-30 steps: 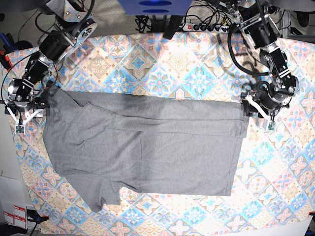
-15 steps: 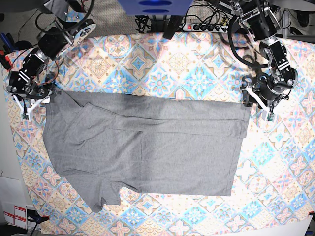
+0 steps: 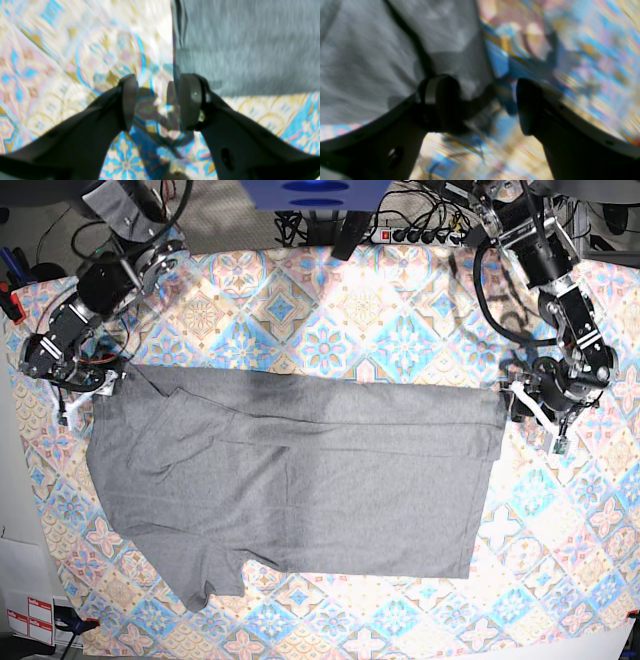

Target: Fold the T-shirt properly

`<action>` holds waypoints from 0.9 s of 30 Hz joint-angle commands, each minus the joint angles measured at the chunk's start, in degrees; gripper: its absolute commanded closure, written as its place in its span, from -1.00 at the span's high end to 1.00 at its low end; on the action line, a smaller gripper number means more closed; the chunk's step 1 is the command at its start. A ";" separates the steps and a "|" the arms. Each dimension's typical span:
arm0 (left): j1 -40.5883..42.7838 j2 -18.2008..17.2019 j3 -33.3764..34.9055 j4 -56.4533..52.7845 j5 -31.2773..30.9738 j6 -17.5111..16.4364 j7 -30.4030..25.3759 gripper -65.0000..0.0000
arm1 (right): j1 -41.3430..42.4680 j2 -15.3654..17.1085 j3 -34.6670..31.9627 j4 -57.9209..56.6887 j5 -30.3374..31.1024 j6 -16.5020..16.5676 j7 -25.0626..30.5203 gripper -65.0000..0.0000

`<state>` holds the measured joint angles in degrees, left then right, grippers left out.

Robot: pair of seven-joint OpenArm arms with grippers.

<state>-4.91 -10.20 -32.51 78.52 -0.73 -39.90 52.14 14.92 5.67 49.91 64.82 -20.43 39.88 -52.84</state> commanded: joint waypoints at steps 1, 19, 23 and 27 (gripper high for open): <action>-1.73 -0.66 -0.15 0.91 -0.37 -0.10 0.39 0.00 | 0.25 1.32 0.16 -0.68 -0.28 0.12 -0.04 0.23; -7.18 -0.40 -0.15 -16.50 -0.81 -0.10 -1.55 0.24 | 0.25 1.67 0.07 -1.83 -0.28 0.12 0.49 0.23; -8.32 0.13 -0.15 -20.81 -0.81 -0.10 -1.81 0.24 | 0.25 1.67 -0.02 -1.74 -0.37 0.12 0.49 0.23; -8.68 0.92 -0.15 -23.80 -0.81 -0.10 -1.72 0.22 | 0.25 1.67 -0.20 -1.74 -0.37 0.12 0.49 0.22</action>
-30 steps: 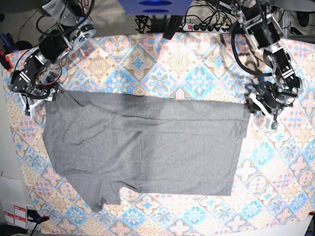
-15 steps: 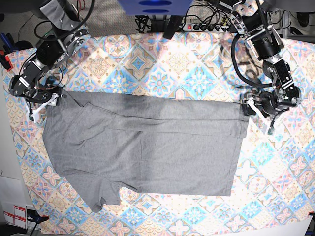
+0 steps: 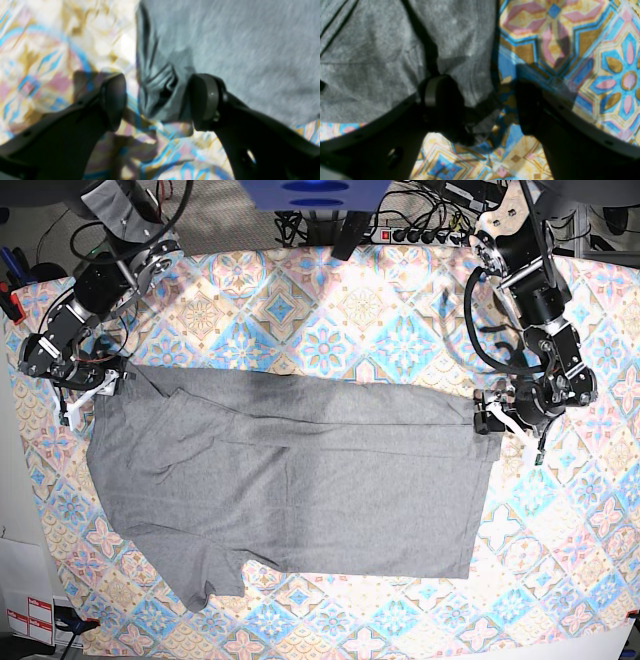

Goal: Fold the T-shirt properly
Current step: 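Drag the held shirt edge back toward the robot with both grippers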

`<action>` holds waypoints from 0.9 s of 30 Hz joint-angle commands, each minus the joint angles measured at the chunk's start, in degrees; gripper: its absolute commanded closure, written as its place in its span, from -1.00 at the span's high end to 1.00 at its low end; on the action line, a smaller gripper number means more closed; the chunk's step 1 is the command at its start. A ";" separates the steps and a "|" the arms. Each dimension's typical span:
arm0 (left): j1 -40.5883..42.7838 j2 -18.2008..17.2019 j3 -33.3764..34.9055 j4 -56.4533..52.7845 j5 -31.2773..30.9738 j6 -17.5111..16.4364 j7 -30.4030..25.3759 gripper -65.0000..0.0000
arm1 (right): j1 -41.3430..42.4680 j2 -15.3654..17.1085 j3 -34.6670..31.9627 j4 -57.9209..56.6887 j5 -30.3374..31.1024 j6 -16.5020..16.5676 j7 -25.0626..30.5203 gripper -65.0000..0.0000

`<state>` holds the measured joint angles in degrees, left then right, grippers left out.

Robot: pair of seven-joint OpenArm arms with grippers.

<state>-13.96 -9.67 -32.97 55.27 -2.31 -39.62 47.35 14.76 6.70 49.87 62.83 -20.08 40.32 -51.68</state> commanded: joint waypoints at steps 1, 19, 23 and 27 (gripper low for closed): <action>0.37 0.48 0.31 -0.54 0.77 -0.38 3.33 0.22 | 0.40 0.64 -0.42 0.25 -0.72 -0.32 -0.67 0.22; 2.13 2.33 8.93 -0.54 1.47 -0.38 4.12 -0.55 | 0.40 0.38 -4.02 -0.28 -0.80 -0.32 -1.64 -0.49; 3.45 2.42 11.56 -0.54 1.21 -0.38 3.94 -0.78 | 0.40 0.38 -4.02 -0.37 -0.98 -0.32 -1.64 -0.81; 6.26 2.24 11.74 -0.28 1.29 -0.38 1.66 -0.88 | 0.05 0.64 -3.67 -0.28 -1.16 -0.32 -1.64 -0.83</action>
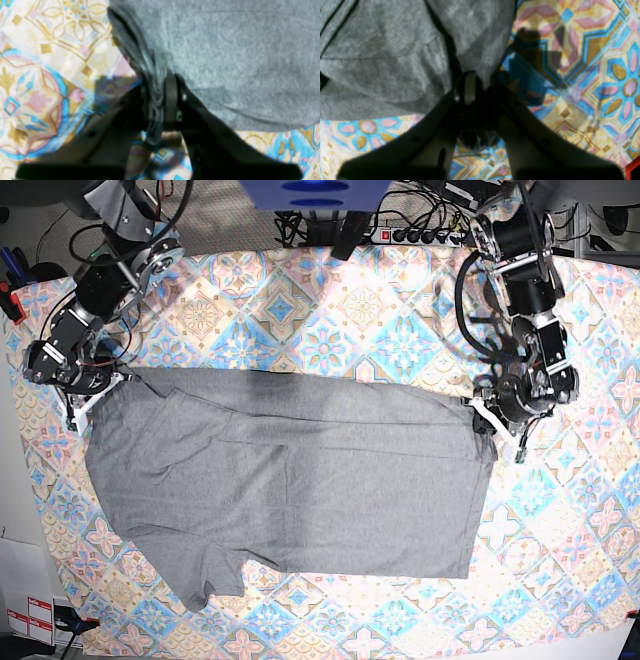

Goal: Fold the T-shirt properly
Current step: 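Drag the held shirt edge back toward the robot with both grippers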

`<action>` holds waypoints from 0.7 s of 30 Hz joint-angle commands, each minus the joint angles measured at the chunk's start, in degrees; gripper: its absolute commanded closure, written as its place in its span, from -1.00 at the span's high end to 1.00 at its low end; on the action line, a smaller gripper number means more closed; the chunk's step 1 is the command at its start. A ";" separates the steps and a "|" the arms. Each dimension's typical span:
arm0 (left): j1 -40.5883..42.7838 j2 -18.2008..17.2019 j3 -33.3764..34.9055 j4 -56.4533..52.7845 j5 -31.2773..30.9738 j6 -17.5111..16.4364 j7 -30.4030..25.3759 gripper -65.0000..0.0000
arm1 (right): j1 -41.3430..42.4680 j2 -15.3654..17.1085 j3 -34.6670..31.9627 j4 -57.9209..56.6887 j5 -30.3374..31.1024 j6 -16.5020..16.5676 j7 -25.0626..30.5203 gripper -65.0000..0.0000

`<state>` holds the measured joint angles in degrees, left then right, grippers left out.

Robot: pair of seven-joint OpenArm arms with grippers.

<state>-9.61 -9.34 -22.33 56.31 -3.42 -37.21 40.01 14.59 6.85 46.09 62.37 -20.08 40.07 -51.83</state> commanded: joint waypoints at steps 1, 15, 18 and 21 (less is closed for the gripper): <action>2.53 1.74 0.92 -1.33 2.32 -2.79 8.74 -0.88 | 0.14 0.49 0.29 0.44 -1.95 -0.07 -1.48 -0.83; 13.08 1.56 0.74 -1.15 1.79 -2.79 1.88 -0.89 | -2.85 0.49 9.52 3.87 -12.32 -0.07 -1.31 -0.93; 16.68 1.56 0.74 3.95 1.79 -2.79 1.88 -0.89 | -4.52 0.40 9.52 5.89 -12.32 -0.07 -1.48 -0.93; 23.63 2.09 1.18 15.99 1.79 -2.79 1.88 -0.89 | -6.99 0.31 9.52 7.92 -12.32 -0.07 -1.48 -0.93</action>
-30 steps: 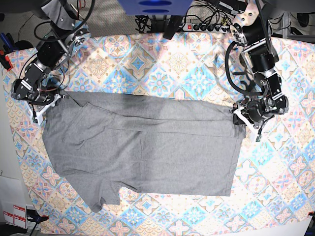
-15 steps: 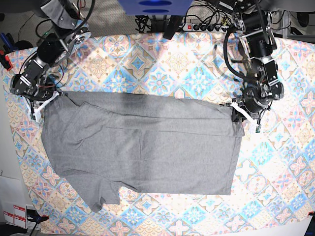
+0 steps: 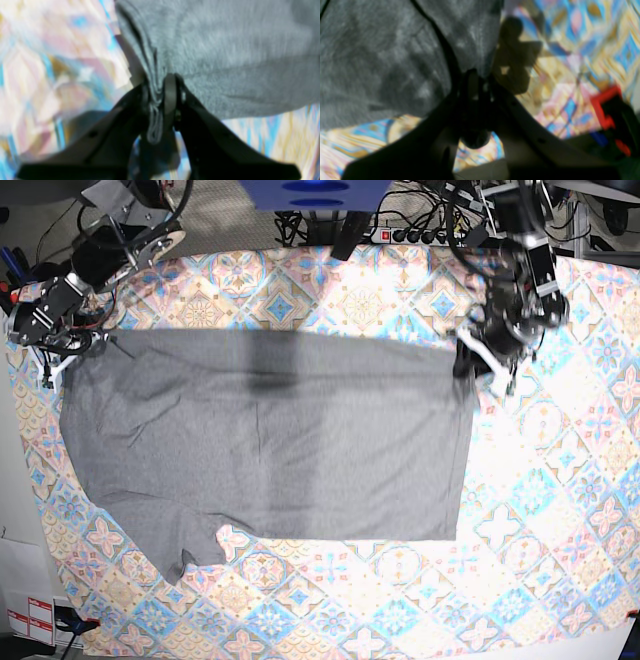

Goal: Fold the T-shirt properly
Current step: 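Drag the held shirt edge back toward the robot with both grippers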

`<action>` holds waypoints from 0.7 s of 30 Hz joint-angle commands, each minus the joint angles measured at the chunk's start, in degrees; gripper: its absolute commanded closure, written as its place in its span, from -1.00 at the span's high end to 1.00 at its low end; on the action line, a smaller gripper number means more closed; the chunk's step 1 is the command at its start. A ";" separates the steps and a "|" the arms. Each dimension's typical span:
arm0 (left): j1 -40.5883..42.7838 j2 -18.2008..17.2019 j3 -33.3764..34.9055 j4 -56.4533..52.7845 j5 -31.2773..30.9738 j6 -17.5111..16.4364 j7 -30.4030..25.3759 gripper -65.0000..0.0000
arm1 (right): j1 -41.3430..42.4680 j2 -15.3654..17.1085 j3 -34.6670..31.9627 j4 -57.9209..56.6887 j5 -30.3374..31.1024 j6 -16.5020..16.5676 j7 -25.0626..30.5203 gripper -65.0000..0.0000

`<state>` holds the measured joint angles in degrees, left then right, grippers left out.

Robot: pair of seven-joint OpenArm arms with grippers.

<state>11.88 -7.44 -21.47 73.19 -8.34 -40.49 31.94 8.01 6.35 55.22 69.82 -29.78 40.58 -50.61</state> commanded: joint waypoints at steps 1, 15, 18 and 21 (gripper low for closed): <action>3.90 0.19 0.33 2.20 6.71 0.49 9.95 -0.89 | -1.11 0.73 0.38 0.82 -2.62 -0.58 -2.71 -0.93; 13.75 -0.16 -0.02 8.26 6.71 0.49 9.86 -0.89 | -9.02 0.64 3.81 2.57 -2.62 -0.58 -2.71 -0.93; 14.89 -0.16 -0.02 8.26 6.71 0.49 9.77 -0.89 | -9.20 0.90 4.95 2.57 -2.62 -0.58 -2.36 -0.93; 16.30 -0.25 -0.02 8.35 6.71 0.49 8.80 -0.89 | -10.25 0.90 5.04 2.57 -2.62 -0.58 -2.62 -0.93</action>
<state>25.71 -7.51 -21.54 82.61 -8.88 -40.93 30.72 -0.89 6.72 59.59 72.77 -26.92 40.93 -47.90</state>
